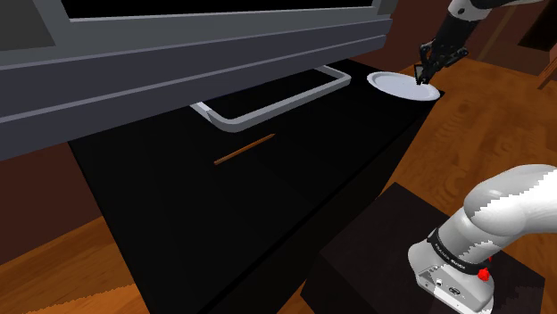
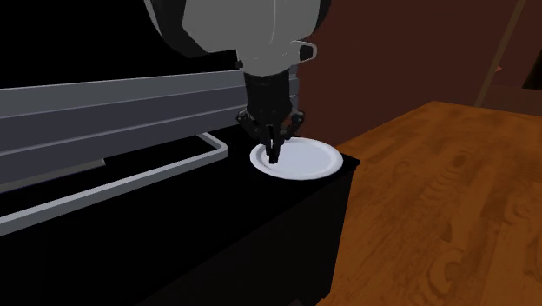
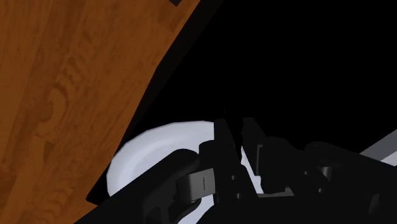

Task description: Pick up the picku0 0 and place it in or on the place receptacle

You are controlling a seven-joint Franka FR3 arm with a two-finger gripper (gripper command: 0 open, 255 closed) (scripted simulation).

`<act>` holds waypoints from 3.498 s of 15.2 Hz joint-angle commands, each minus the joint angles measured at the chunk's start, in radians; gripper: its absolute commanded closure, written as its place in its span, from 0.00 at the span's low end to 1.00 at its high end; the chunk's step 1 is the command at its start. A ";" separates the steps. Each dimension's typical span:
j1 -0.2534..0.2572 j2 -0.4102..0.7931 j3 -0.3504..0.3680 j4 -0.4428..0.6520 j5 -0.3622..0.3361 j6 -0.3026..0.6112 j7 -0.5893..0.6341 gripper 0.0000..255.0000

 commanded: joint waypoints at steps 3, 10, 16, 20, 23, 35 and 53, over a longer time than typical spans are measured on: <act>0.002 0.126 -0.054 0.099 0.000 0.037 -0.051 1.00; 0.009 0.390 -0.160 0.329 0.051 0.085 -0.171 1.00; -0.001 0.582 -0.223 0.507 0.130 0.099 -0.265 1.00; -0.002 0.579 -0.223 0.450 0.127 0.153 -0.261 1.00; -0.003 0.579 -0.224 0.410 0.125 0.193 -0.258 1.00; -0.004 0.585 -0.226 0.344 0.124 0.264 -0.254 1.00; 0.002 0.544 -0.214 0.427 0.111 0.142 -0.244 0.00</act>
